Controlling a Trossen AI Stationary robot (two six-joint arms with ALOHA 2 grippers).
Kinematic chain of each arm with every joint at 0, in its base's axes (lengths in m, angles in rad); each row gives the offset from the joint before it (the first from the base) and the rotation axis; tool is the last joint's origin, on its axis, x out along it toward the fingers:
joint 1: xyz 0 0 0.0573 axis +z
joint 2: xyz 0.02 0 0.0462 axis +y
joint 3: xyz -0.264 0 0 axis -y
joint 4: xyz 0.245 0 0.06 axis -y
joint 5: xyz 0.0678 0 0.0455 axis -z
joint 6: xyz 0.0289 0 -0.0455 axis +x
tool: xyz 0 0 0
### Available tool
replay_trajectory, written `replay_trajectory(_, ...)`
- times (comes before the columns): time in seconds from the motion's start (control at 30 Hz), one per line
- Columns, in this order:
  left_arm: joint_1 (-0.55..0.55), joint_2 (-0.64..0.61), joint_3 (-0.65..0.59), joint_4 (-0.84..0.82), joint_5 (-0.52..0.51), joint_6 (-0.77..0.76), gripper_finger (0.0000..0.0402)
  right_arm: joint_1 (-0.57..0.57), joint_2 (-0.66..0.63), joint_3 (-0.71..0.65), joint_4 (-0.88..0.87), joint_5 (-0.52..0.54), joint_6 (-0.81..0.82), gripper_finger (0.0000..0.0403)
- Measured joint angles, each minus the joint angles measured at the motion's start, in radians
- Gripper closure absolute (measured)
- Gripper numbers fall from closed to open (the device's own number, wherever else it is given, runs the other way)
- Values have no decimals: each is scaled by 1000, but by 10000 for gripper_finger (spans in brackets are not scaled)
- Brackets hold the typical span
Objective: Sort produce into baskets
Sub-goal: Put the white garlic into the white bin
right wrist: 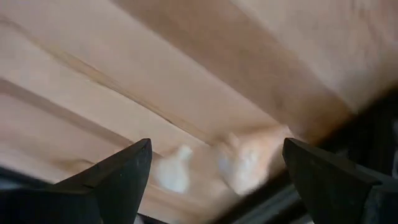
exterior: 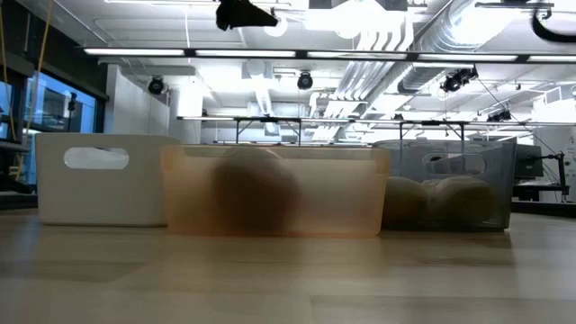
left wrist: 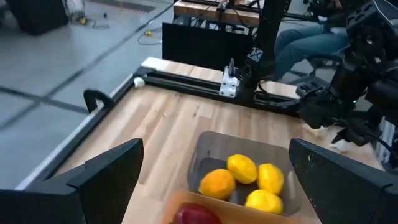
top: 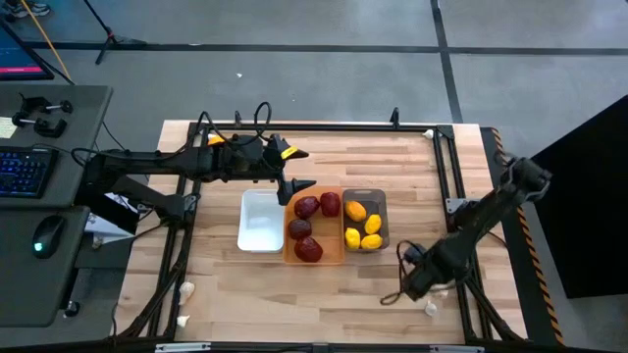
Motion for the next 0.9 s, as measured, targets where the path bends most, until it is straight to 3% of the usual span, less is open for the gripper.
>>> replay_trajectory(0.47, 4, 0, 0, 0, -33, 25, 12, 14, 187, 0, -12, -171, -48, 55)
replay_trajectory(0.9, 4, 0, 0, -1, -52, 24, 12, 14, 254, 0, 1, -213, -67, 120)
